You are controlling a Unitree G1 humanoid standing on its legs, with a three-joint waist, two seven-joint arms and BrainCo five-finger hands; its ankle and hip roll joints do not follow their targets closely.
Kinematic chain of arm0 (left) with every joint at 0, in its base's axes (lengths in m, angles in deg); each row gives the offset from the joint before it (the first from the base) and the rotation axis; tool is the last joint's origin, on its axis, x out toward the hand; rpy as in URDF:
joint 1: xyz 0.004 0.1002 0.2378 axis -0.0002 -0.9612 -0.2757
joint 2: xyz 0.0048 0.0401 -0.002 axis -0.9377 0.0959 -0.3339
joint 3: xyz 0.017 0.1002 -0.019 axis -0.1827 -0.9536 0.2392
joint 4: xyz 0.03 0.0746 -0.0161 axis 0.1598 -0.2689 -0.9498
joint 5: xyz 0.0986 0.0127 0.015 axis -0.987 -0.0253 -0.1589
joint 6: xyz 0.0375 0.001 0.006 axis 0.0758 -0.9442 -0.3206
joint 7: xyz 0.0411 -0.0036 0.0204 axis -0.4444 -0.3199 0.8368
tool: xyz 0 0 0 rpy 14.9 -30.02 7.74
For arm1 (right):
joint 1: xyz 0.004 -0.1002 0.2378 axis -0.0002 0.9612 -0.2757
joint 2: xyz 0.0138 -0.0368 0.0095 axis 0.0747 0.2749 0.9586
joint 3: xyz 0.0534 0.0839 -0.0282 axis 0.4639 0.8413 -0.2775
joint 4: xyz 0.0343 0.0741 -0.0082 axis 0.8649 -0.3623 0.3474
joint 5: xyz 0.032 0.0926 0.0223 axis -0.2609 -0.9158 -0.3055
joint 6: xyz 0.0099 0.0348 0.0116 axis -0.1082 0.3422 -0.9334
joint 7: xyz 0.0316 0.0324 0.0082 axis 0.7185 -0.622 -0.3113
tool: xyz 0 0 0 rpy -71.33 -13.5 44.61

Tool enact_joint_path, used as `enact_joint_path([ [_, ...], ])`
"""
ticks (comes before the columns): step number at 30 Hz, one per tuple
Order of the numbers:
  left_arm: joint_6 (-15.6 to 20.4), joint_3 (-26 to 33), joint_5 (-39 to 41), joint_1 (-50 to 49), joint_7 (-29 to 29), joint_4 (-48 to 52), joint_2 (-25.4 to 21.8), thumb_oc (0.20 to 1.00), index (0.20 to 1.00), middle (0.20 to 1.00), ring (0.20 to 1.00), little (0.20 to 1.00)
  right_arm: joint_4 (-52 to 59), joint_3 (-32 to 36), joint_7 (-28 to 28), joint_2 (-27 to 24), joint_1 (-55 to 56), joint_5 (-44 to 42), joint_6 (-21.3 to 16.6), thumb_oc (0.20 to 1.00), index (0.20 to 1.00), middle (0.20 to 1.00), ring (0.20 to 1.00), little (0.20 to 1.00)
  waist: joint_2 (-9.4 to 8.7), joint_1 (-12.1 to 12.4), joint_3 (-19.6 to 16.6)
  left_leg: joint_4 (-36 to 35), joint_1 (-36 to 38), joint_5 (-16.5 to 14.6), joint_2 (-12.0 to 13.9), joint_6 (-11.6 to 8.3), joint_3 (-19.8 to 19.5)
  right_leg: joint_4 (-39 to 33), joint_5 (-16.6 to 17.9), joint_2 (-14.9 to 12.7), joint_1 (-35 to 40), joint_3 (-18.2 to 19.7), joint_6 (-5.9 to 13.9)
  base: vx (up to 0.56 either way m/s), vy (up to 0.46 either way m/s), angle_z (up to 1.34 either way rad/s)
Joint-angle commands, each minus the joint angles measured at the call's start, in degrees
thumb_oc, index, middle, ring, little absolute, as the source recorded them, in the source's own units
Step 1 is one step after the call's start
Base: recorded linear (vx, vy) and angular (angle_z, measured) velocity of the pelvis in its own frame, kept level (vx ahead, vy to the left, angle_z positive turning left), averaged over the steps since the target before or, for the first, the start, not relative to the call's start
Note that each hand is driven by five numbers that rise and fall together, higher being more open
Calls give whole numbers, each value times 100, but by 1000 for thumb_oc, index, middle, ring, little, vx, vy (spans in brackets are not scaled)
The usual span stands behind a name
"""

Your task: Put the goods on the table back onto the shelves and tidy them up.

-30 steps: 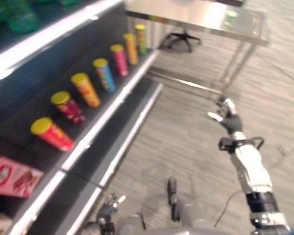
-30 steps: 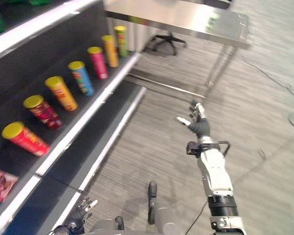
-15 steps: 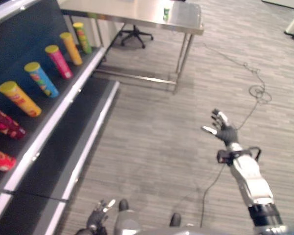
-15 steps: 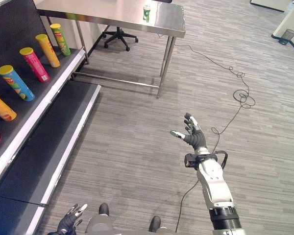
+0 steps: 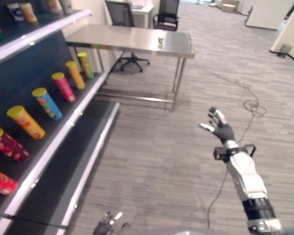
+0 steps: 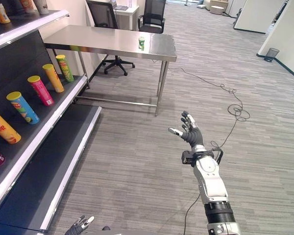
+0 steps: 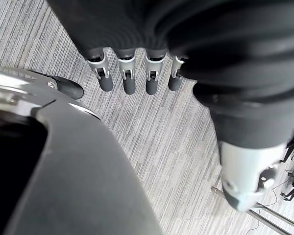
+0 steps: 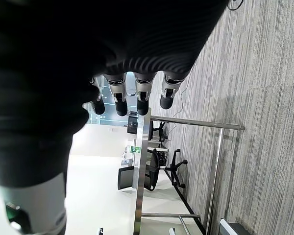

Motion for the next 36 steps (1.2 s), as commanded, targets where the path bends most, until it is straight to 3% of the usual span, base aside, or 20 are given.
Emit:
enact_joint_path([
  [1, 142, 20, 607, 979, 0, 702, 745, 1000, 1000, 1000, 1000, 1000, -4564, 1873, -1056, 1230, 1604, -189, -836, 1000, 1000, 1000, 1000, 1000, 172, -407, -637, 46, -56, -209, -312, 300, -156, 22, 449, 170, -676, 586, -245, 6, -1, 13],
  [8, 77, -3, 767, 1066, -254, 441, 782, 1000, 1000, 1000, 1000, 1000, -4053, 1601, -1074, 1145, 1659, -170, -914, 1000, 1000, 1000, 1000, 1000, 237, -439, -694, 46, -20, -197, -306, 295, -156, 22, 434, 206, -633, 615, -242, -1, -6, 0],
  [21, 40, 12, 653, 1056, -215, 335, 682, 1000, 1000, 1000, 1000, 1000, -4079, 1538, -1001, 945, 1850, 51, -882, 1000, 1000, 1000, 1000, 1000, 250, -456, -648, 46, -10, -113, -218, 279, -171, 22, 452, 273, -643, 594, -226, 0, -36, -4],
  [25, -9, -148, 559, 1024, -227, 365, 588, 1000, 1000, 1000, 1000, 1000, -4102, 1519, -1048, 914, 1918, 60, -883, 1000, 1000, 1000, 1000, 1000, 273, -488, -508, 46, 127, 187, -96, 231, -116, 22, 489, 343, -610, 560, -203, 36, -106, -2],
  [28, -70, -270, 555, 901, -323, 484, 569, 1000, 1000, 1000, 1000, 1000, -3856, 1441, -1104, 924, 2041, -6, -848, 1000, 1000, 1000, 1000, 1000, -5, -391, -115, 1834, -606, 197, -128, 191, -301, 22, 684, 195, -452, 558, -212, -22, -191, 9],
  [29, -72, -272, 556, 896, -322, 486, 567, 1000, 1000, 1000, 1000, 1000, -3851, 1440, -1103, 926, 2046, -7, -845, 1000, 1000, 1000, 1000, 1000, 22, -414, -123, 1969, -673, 101, -98, 187, -340, 22, 663, 223, -444, 531, -211, -6, -188, 52],
  [30, -68, -349, 580, 821, -385, 527, 611, 1000, 1000, 1000, 1000, 1000, -3826, 1319, -1093, 896, 2026, -35, -838, 1000, 1000, 1000, 1000, 1000, -84, -240, 186, 2899, -1160, 25, -325, 241, -527, 71, 748, 159, -269, 601, -267, 85, -150, 55],
  [32, -64, -405, 568, 835, -398, 538, 584, 1000, 1000, 1000, 1000, 1000, -3822, 1239, -1080, 838, 1944, -38, -825, 1000, 1000, 1000, 1000, 1000, -65, -168, 312, 3292, -1452, -30, -408, 225, -576, 76, 740, 177, -170, 636, -293, 122, -95, 31],
  [33, -84, -413, 571, 876, -481, 472, 547, 1000, 1000, 1000, 1000, 1000, -3784, 1154, -1035, 785, 1791, -33, -816, 1000, 1000, 1000, 1000, 1000, -31, -64, 368, 2627, -1758, -151, -356, 287, -497, 22, 637, 333, 38, 741, -310, 146, -20, -4],
  [34, -79, -408, 571, 886, -487, 462, 545, 1000, 1000, 1000, 1000, 1000, -3784, 1154, -1033, 786, 1786, -33, -813, 1000, 1000, 1000, 1000, 1000, -52, -24, 382, 2524, -1681, -116, -361, 285, -445, 22, 639, 313, 45, 782, -313, 367, -14, -8],
  [35, -83, -434, 540, 825, -569, 404, 502, 1000, 1000, 1000, 1000, 1000, -3641, 1207, -1068, 842, 1802, -82, -820, 1000, 1000, 1000, 1000, 1000, -41, 27, 372, 1578, -1821, -52, -241, 293, -278, 22, 619, 411, 118, 835, -295, 216, 6, -26],
  [36, -81, -437, 540, 820, -571, 400, 500, 1000, 1000, 1000, 1000, 1000, -3636, 1206, -1067, 842, 1813, -82, -815, 1000, 1000, 1000, 1000, 1000, -58, 40, 353, 1462, -1750, -42, -252, 284, -255, 22, 597, 398, 125, 846, -296, 213, 10, -27],
])
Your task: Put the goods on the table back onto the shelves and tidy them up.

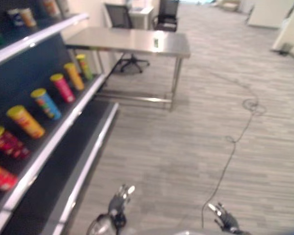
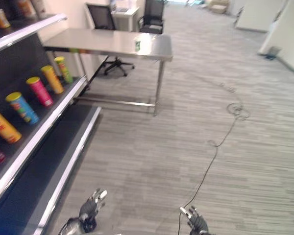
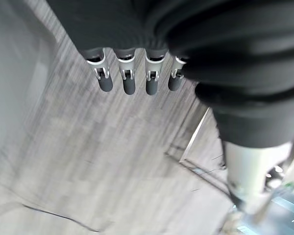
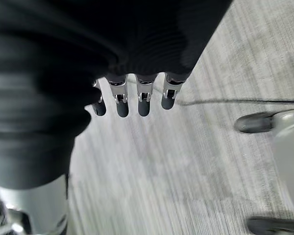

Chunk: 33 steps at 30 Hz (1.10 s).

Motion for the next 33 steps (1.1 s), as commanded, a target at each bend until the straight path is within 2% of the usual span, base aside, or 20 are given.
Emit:
enact_joint_path([
  [1, 69, -205, -83, -177, -212, 119, 143, 1000, 1000, 1000, 1000, 1000, 559, 85, -25, 128, 20, -97, -159, 1000, 1000, 1000, 1000, 1000, -49, 161, 170, -954, 715, -126, -214, 411, 399, -295, 964, 282, 496, 329, 359, 387, 25, -60],
  [2, 74, -236, -139, -113, -212, 52, -23, 1000, 1000, 1000, 1000, 1000, 630, 9, -14, 54, -146, -123, -165, 1000, 1000, 1000, 1000, 1000, -17, 328, 239, -2309, 21, -20, -322, 456, 510, -295, 813, 349, 648, 406, 335, 490, 52, -40],
  [4, 84, -168, -147, -123, -201, 73, -63, 1000, 1000, 1000, 1000, 1000, 708, -20, -14, 19, -202, -155, -173, 1000, 1000, 1000, 1000, 1000, -26, 405, 201, -2309, -69, -5, -333, 447, 564, -295, 808, 320, 726, 402, 315, 496, 99, -6],
  [5, 106, 29, -196, -210, -281, 35, -45, 1000, 1000, 1000, 1000, 1000, 652, -37, -16, 36, -274, -127, -157, 1000, 1000, 1000, 1000, 1000, 63, 528, -74, -2309, 198, 137, -359, 387, 362, -295, 795, 251, 904, 478, 273, 375, 122, -43],
  [6, 108, 31, -197, -216, -285, 34, -43, 1000, 1000, 1000, 1000, 1000, 649, -40, -17, 32, -270, -126, -160, 1000, 1000, 1000, 1000, 1000, 67, 547, -70, -2309, 215, 128, -347, 385, 382, -295, 798, 252, 910, 501, 271, 721, 275, -86],
  [7, 190, 215, -262, -311, -255, -102, 35, 1000, 1000, 1000, 1000, 1000, 595, -41, -3, 48, -291, -87, -177, 1000, 1000, 1000, 1000, 1000, 111, 556, -348, -2309, 430, 290, -375, 352, 394, -85, 1043, 68, 1016, 499, 275, 351, 154, -128],
  [8, 198, 220, -266, -313, -258, -110, 36, 1000, 1000, 1000, 1000, 1000, 589, -44, -5, 46, -288, -86, -182, 1000, 1000, 1000, 1000, 1000, 103, 568, -360, -2309, 428, 285, -376, 354, 413, -85, 1043, 58, 1005, 515, 278, 703, 283, -101],
  [10, 274, 315, -265, -421, -266, -151, -22, 1000, 1000, 1000, 1000, 1000, 632, 30, 16, 62, -261, -92, -166, 1000, 1000, 1000, 1000, 1000, 219, 582, -602, -2309, 880, 348, -406, 385, 460, 623, 1115, -183, 949, 471, 236, 614, 283, -67],
  [11, 276, 364, -238, -432, -297, -148, -9, 1000, 1000, 1000, 1000, 1000, 677, 40, -8, 69, -219, -88, -144, 1000, 1000, 1000, 1000, 1000, 315, 543, -635, -2309, 1081, 268, -459, 401, 447, 1294, 1150, -225, 847, 436, 223, 356, 215, -19],
  [16, 276, 366, -238, -435, -297, -147, -7, 1000, 1000, 1000, 1000, 1000, 679, 36, -8, 66, -215, -89, -142, 1000, 1000, 1000, 1000, 1000, 290, 550, -623, -2309, 1103, 245, -486, 401, 466, 1396, 1071, -259, 818, 449, 227, 65, 45, 24],
  [17, 286, 381, -207, -420, -321, -121, -16, 1000, 1000, 1000, 1000, 1000, 743, 54, -14, 37, -177, -80, -150, 1000, 1000, 1000, 1000, 1000, 419, 471, -576, -2309, 1348, 173, -460, 424, 417, 1862, 1090, -164, 520, 425, 235, 598, 447, 4],
  [18, 303, 354, -137, -413, -273, 25, -16, 1000, 1000, 1000, 1000, 1000, 797, 55, -31, 16, -120, -100, -155, 1000, 1000, 1000, 1000, 1000, 799, 194, -126, -2309, 2282, 6, -457, 544, 326, 4041, 845, 124, -480, 379, 69, 932, 465, -7],
  [19, 284, 320, -69, -378, -277, 227, 42, 1000, 1000, 1000, 1000, 1000, 822, 41, -34, -21, -26, -66, -127, 1000, 1000, 1000, 1000, 1000, 762, 159, -52, -2309, 2557, -51, -548, 543, 265, 3466, 680, 35, -992, 275, 53, 935, 345, -51],
  [21, 287, 282, -40, -380, -281, 273, 85, 1000, 1000, 1000, 1000, 1000, 808, 70, -30, -29, 21, -41, -111, 1000, 1000, 1000, 1000, 1000, 718, 123, -83, -2309, 2583, -76, -599, 528, 250, 2896, 716, -3, -959, 225, 131, 385, -12, -81],
  [22, 295, 255, -8, -375, -298, 300, 143, 1000, 1000, 1000, 1000, 1000, 824, 101, -31, 2, 73, -30, -94, 1000, 1000, 1000, 1000, 1000, 662, 97, -101, -2309, 2640, -112, -717, 520, 206, 2358, 754, 5, -1077, 252, 171, 285, -16, 17],
  [24, 267, 218, 65, -396, -295, 455, 220, 1000, 1000, 1000, 1000, 1000, 802, 121, -27, 12, 156, 4, -60, 1000, 1000, 1000, 1000, 1000, 670, 2, -94, -2309, 2795, -187, -809, 533, 89, 1259, 845, 81, -1093, 233, 248, 503, -8, 88],
  [25, 237, 138, 92, -385, -338, 487, 257, 1000, 1000, 1000, 1000, 1000, 794, 82, -52, 25, 205, 53, -54, 1000, 1000, 1000, 1000, 1000, 715, -127, -13, -2309, 3055, -254, -874, 577, -41, 450, 832, 208, -1573, 312, 273, 532, 9, 54],
  [30, 159, 147, 130, -297, -370, 390, 268, 1000, 1000, 1000, 1000, 1000, 799, 118, -21, 61, 171, 64, -104, 1000, 1000, 1000, 1000, 1000, 853, -486, 105, -2309, 3347, -274, -719, 557, -217, -201, 988, 380, -2162, 239, 324, 323, -11, 44],
  [32, 144, 115, 89, -269, -406, 321, 285, 1000, 1000, 1000, 1000, 1000, 729, 147, 23, 78, 147, 93, -138, 1000, 1000, 1000, 1000, 1000, 843, -602, 15, -2309, 3554, -226, -681, 552, -310, -199, 1026, 370, -2182, 132, 347, 544, -131, 96],
  [33, 129, 35, 13, -264, -454, 206, 285, 1000, 1000, 1000, 1000, 1000, 656, 184, 54, 45, 167, 132, -155, 1000, 1000, 1000, 1000, 1000, 800, -657, -174, -2309, 3712, -100, -656, 548, -347, -275, 1004, 384, -1938, 103, 310, 642, -215, 117],
])
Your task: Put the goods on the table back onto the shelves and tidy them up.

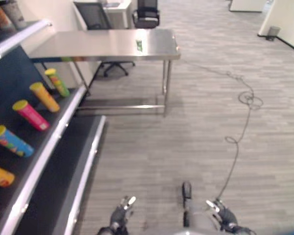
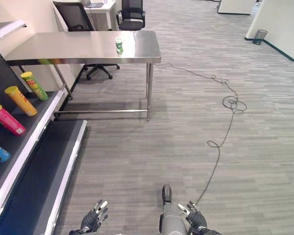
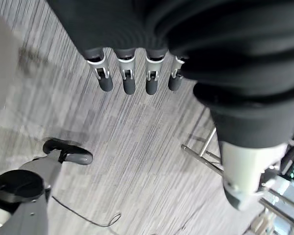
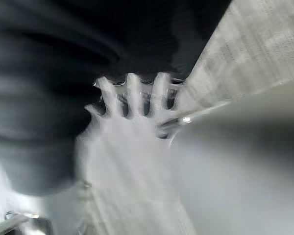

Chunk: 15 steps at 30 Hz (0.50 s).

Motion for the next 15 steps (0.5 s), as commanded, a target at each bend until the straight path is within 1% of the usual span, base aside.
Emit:
enact_joint_path([
  [1, 126, -204, 29, 347, -189, 149, -78, 1000, 1000, 1000, 1000, 1000, 269, 167, 63, -196, -240, 110, -330, 1000, 1000, 1000, 1000, 1000, 210, -107, -151, -789, 267, 2371, -503, -243, 21, -919, 1273, 325, 431, -24, -243, 491, -164, 94],
  [2, 130, -201, 28, 348, -192, 142, -80, 1000, 1000, 1000, 1000, 1000, 270, 164, 64, -195, -236, 110, -330, 1000, 1000, 1000, 1000, 1000, 229, -115, -152, -782, 278, 2348, -481, -242, 17, -916, 1247, 341, 446, -39, -242, 461, -213, 73],
  [3, 95, -181, 32, 309, -197, 118, -33, 1000, 1000, 1000, 1000, 1000, 470, 161, 50, -249, -233, 82, -322, 1000, 1000, 1000, 1000, 1000, 142, -114, -194, -110, 83, 2457, -479, -285, -11, -913, 1374, 302, 751, 33, -235, 302, -148, 60],
  [4, 96, -177, 31, 310, -197, 116, -36, 1000, 1000, 1000, 1000, 1000, 477, 157, 52, -246, -229, 81, -317, 1000, 1000, 1000, 1000, 1000, 117, -139, -206, -69, 34, 2456, -505, -282, -38, -924, 1388, 269, 737, 20, -231, 606, -341, 74],
  [5, 45, -289, -24, 244, -295, 70, -86, 1000, 1000, 1000, 1000, 1000, 547, 237, 25, -242, -239, -16, -292, 1000, 1000, 1000, 1000, 1000, -135, -99, -201, 1263, -420, 2439, -545, -381, 159, -932, 1424, 120, 1078, 19, -215, 480, -301, 49],
  [6, 40, -369, -65, 173, -315, 151, -100, 1000, 1000, 1000, 1000, 1000, 535, 233, 9, -276, -225, -32, -285, 1000, 1000, 1000, 1000, 1000, -325, -66, -178, 2062, -645, 2396, -619, -408, 330, -904, 1459, -13, 1276, 37, -210, 662, -421, 24],
  [7, 10, -361, -34, 133, -342, 197, -42, 1000, 1000, 1000, 1000, 1000, 581, 238, -18, -314, -230, -52, -278, 1000, 1000, 1000, 1000, 1000, -476, -26, -106, 3060, -931, 2246, -670, -470, 521, -872, 1501, -166, 1464, -24, -206, 342, -221, 30],
  [8, 9, -360, -33, 135, -343, 196, -48, 1000, 1000, 1000, 1000, 1000, 585, 238, -17, -309, -229, -52, -275, 1000, 1000, 1000, 1000, 1000, -427, -42, -99, 3193, -986, 2162, -616, -468, 501, -880, 1497, -118, 1476, -54, -203, 263, -169, 50],
  [9, 23, -359, -25, 150, -336, 193, -56, 1000, 1000, 1000, 1000, 1000, 593, 220, 3, -336, -255, -48, -275, 1000, 1000, 1000, 1000, 1000, -480, 42, -12, 3624, -1270, 2035, -659, -495, 482, -908, 1453, -164, 1654, -73, -229, 233, -174, 71],
  [10, 15, -449, 0, 220, -294, 244, -63, 1000, 1000, 1000, 1000, 1000, 615, 151, 38, -404, -318, -55, -261, 1000, 1000, 1000, 1000, 1000, -617, 132, 178, 4453, -1888, 1825, -588, -489, 686, -925, 1423, -266, 1900, -95, -251, 364, -214, 43],
  [11, 25, -460, 15, 236, -286, 275, -86, 1000, 1000, 1000, 1000, 1000, 614, 169, 54, -392, -336, -61, -270, 1000, 1000, 1000, 1000, 1000, -588, 128, 178, 4051, -2019, 1799, -327, -491, 814, -962, 1363, -216, 2017, -143, -241, 260, -167, 29],
  [12, 26, -464, 18, 238, -285, 276, -84, 1000, 1000, 1000, 1000, 1000, 614, 174, 55, -393, -339, -60, -270, 1000, 1000, 1000, 1000, 1000, -610, 139, 186, 4002, -2002, 1842, -347, -497, 827, -962, 1389, -235, 2009, -133, -253, 250, -34, 17],
  [13, 32, -462, 43, 225, -297, 303, -70, 1000, 1000, 1000, 1000, 1000, 597, 215, 63, -344, -316, -74, -290, 1000, 1000, 1000, 1000, 1000, -565, 160, 181, 3580, -2159, 1814, -235, -541, 886, -974, 1347, -181, 2124, -142, -250, 226, -20, 10],
  [14, 38, -474, 60, 199, -316, 296, -52, 1000, 1000, 1000, 1000, 1000, 589, 227, 69, -323, -299, -74, -324, 1000, 1000, 1000, 1000, 1000, -596, 199, 149, 3086, -2207, 1893, -221, -584, 929, -975, 1359, -181, 2176, -142, -273, 547, 19, 15],
  [15, 73, -428, 33, 178, -307, 238, -26, 1000, 1000, 1000, 1000, 1000, 563, 305, 84, -267, -281, -39, -366, 1000, 1000, 1000, 1000, 1000, -509, 229, 89, 946, -2177, 2009, 93, -549, 1299, -975, 1265, -47, 2399, -267, -245, 540, 28, 14],
])
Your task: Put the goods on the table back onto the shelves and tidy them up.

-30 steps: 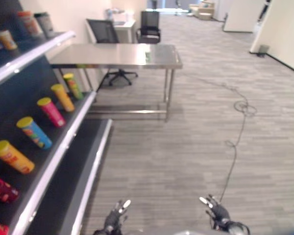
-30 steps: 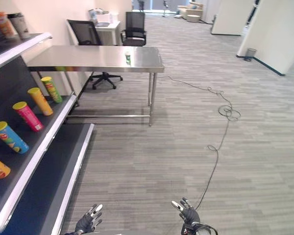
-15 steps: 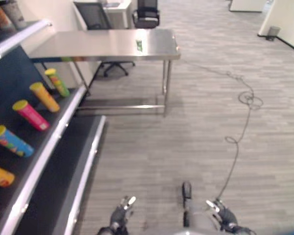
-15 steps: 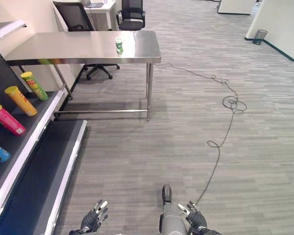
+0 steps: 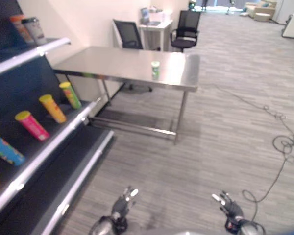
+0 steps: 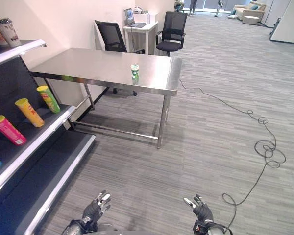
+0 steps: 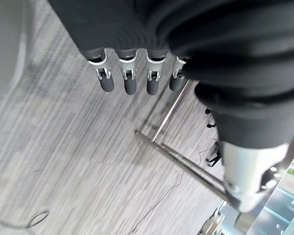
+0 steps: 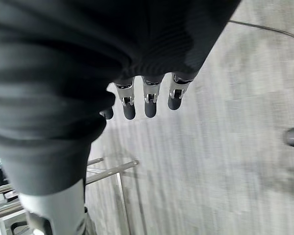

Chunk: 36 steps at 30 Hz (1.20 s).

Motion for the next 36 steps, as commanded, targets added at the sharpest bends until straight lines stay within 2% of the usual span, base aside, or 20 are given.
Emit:
enact_joint_path([
  [1, 108, -199, 114, -163, -59, 10, 281, 1000, 1000, 1000, 1000, 1000, 421, 98, 1, -27, 16, -123, -248, 1000, 1000, 1000, 1000, 1000, 162, 103, 234, -3391, 1287, 352, 59, -41, 419, -385, 1110, -296, 91, 492, 519, 440, 42, 28],
  [2, 107, -201, 115, -168, -59, 12, 282, 1000, 1000, 1000, 1000, 1000, 423, 97, 1, -29, 21, -123, -247, 1000, 1000, 1000, 1000, 1000, 158, 109, 249, -3468, 1349, 386, 48, -43, 430, -385, 1106, -302, 114, 497, 518, 280, 68, 17],
  [3, 126, -177, 93, -148, -16, -41, 281, 1000, 1000, 1000, 1000, 1000, 427, 106, -18, 20, 14, -116, -232, 1000, 1000, 1000, 1000, 1000, 209, 104, 226, -4226, 1373, 462, 114, -20, 490, -385, 979, -255, 188, 500, 510, 326, 78, 8],
  [4, 149, -122, 74, -128, 25, -69, 262, 1000, 1000, 1000, 1000, 1000, 415, 55, -30, -4, -45, -97, -214, 1000, 1000, 1000, 1000, 1000, 205, 232, 255, -4807, 1064, 320, 108, 106, 358, -385, 861, -259, 369, 562, 494, 470, 93, -12],
  [5, 175, -32, 72, -107, 42, -110, 255, 1000, 1000, 1000, 1000, 1000, 369, -38, -54, -9, -98, -48, -207, 1000, 1000, 1000, 1000, 1000, 191, 435, 195, -4807, 820, 261, 0, 181, -66, -385, 827, -245, 445, 673, 468, 406, 69, -1],
  [6, 185, 21, 81, -93, 59, -130, 239, 1000, 1000, 1000, 1000, 1000, 351, -108, -43, -16, -122, -35, -220, 1000, 1000, 1000, 1000, 1000, 203, 514, 187, -4807, 832, 375, 28, 153, -149, -385, 785, -241, 457, 744, 429, 416, 164, 8],
  [10, 281, 292, -57, -122, 99, -456, 220, 1000, 1000, 1000, 1000, 1000, 192, -175, -17, 33, -255, 6, -245, 1000, 1000, 1000, 1000, 1000, 251, 645, -136, -4807, 934, 751, 136, 3, -59, -269, 989, -488, 600, 941, 349, 324, 219, -128],
  [12, 350, 323, -178, -165, 87, -612, 141, 1000, 1000, 1000, 1000, 1000, 170, -211, -21, 81, -296, 34, -203, 1000, 1000, 1000, 1000, 1000, 351, 646, -308, -4807, 1288, 796, -5, 41, -1, 625, 1059, -786, 472, 858, 309, 421, 369, -57],
  [14, 341, 285, -183, -177, 74, -582, 124, 1000, 1000, 1000, 1000, 1000, 294, -260, -35, 74, -274, 40, -166, 1000, 1000, 1000, 1000, 1000, 424, 608, -295, -4807, 1427, 733, -75, 71, -8, 1109, 1055, -801, 333, 927, 260, 293, 328, -53],
  [15, 324, 177, -153, -155, 67, -554, 69, 1000, 1000, 1000, 1000, 1000, 364, -196, -3, 100, -219, 1, -157, 1000, 1000, 1000, 1000, 1000, 633, 459, -157, -4807, 1779, 624, -99, 144, -48, 2064, 1016, -631, -68, 978, 181, 247, 326, -44],
  [16, 321, 174, -152, -156, 69, -549, 73, 1000, 1000, 1000, 1000, 1000, 363, -194, -3, 96, -222, 0, -158, 1000, 1000, 1000, 1000, 1000, 626, 472, -146, -4807, 1785, 624, -106, 141, -34, 2143, 976, -639, -105, 998, 179, 265, 405, -2],
  [17, 339, 84, -160, -98, 80, -551, 7, 1000, 1000, 1000, 1000, 1000, 397, -178, 22, 106, -196, -20, -164, 1000, 1000, 1000, 1000, 1000, 809, 301, 39, -4807, 2135, 503, -172, 194, -85, 2848, 875, -491, -522, 949, 80, 112, 195, 30],
  [19, 337, 86, -90, -80, 103, -426, -2, 1000, 1000, 1000, 1000, 1000, 324, -149, 48, 108, -178, -42, -176, 1000, 1000, 1000, 1000, 1000, 844, 282, 185, -4807, 2310, 489, -211, 210, -38, 3127, 697, -523, -696, 808, 5, 214, 227, 30],
  [23, 343, 23, -17, -60, 89, -276, 13, 1000, 1000, 1000, 1000, 1000, 284, -116, 34, 96, -90, -24, -167, 1000, 1000, 1000, 1000, 1000, 756, 262, 122, -4807, 2417, 434, -326, 187, 45, 2369, 683, -619, -764, 613, 199, 164, 48, 15],
  [26, 343, 23, -17, -61, 89, -275, 13, 1000, 1000, 1000, 1000, 1000, 284, -116, 34, 96, -90, -24, -167, 1000, 1000, 1000, 1000, 1000, 758, 258, 124, -4807, 2419, 434, -324, 187, 41, 2362, 686, -618, -757, 608, 198, 82, -13, 3],
  [27, 351, -10, 22, -31, 110, -226, 62, 1000, 1000, 1000, 1000, 1000, 244, -102, 44, 92, -40, 15, -121, 1000, 1000, 1000, 1000, 1000, 683, 231, 71, -4807, 2463, 387, -461, 180, 13, 1533, 653, -594, -888, 600, 289, 426, -49, 12],
  [28, 327, -112, 38, -26, 153, -94, 64, 1000, 1000, 1000, 1000, 1000, 215, -19, 54, 119, 88, 52, -107, 1000, 1000, 1000, 1000, 1000, 681, 20, 59, -4807, 2593, 299, -606, 296, -285, 106, 866, -240, -1074, 930, 335, 533, -71, 14],
  [30, 288, -200, 47, 40, 171, -92, -22, 1000, 1000, 1000, 1000, 1000, 160, 94, 89, 132, 188, 68, -135, 1000, 1000, 1000, 1000, 1000, 698, -198, 159, -4807, 2692, 306, -552, 374, -519, -71, 885, -74, -1359, 1216, 376, 308, -46, 23],
  [34, 278, -219, 52, 63, 187, -21, 9, 1000, 1000, 1000, 1000, 1000, -136, 212, 155, 62, 206, 108, -184, 1000, 1000, 1000, 1000, 1000, 558, -208, 20, -4807, 2629, 378, -557, 354, -498, -263, 938, -191, -1068, 1082, 361, 124, -116, 122],
  [36, 297, -217, 54, -20, 186, 10, 17, 1000, 1000, 1000, 1000, 1000, -362, 307, 213, -28, 225, 154, -201, 1000, 1000, 1000, 1000, 1000, 512, -227, -81, -4807, 2610, 463, -396, 304, -381, -362, 964, -202, -922, 948, 399, 155, -143, 67],
])
